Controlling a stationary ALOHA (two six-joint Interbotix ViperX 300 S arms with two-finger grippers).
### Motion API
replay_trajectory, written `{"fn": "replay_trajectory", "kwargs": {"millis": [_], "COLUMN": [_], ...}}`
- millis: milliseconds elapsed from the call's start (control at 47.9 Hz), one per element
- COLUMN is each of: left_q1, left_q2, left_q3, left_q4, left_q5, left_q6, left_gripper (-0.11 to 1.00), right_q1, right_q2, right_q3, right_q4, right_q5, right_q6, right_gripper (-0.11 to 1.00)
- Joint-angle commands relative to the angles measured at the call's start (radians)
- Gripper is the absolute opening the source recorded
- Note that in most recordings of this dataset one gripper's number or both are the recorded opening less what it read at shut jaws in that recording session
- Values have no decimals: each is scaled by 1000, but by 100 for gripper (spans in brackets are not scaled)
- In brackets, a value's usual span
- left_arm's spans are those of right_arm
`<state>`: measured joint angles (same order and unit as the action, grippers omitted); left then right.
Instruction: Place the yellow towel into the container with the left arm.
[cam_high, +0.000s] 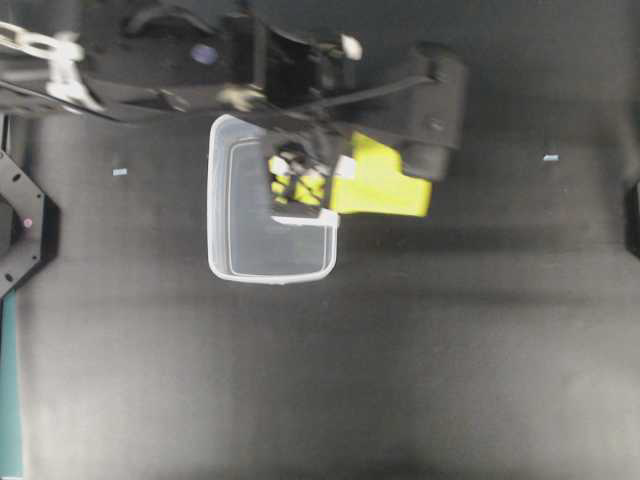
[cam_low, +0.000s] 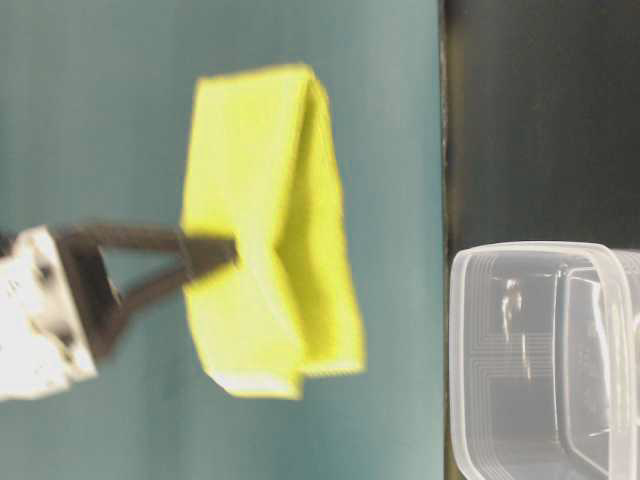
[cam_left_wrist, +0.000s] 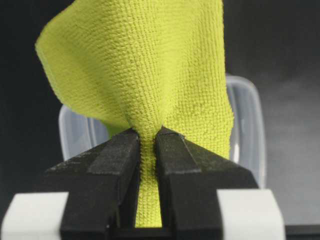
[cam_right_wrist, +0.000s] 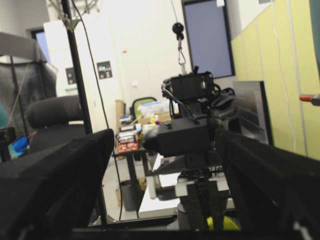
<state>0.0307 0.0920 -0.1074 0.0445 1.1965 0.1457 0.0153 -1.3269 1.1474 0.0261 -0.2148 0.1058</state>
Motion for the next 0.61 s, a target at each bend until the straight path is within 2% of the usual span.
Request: {"fn": "replay_trajectory", "kwargs": {"millis": [0,125,271,584], "left_q1": [0,5,14,17], "left_q2": [-103,-170,-198,-140], "left_q3": [150,308,434,482], "left_q4": [2,3,3,3], "left_q5": [-77,-206,-299,-354], "left_q6": [2,9,14,15], "left_gripper": [7,7,7,7], "right_q1": [0,0,0,-2], "right_q2": [9,12,12,15], "right_q3": [-18,-17,-17,-15], "right_q4": [-2,-2,-2,-2], "right_q5": [-9,-18,-26,-44], "right_q6": [-2,2,2,2], "right_gripper": [79,79,77,76]}}
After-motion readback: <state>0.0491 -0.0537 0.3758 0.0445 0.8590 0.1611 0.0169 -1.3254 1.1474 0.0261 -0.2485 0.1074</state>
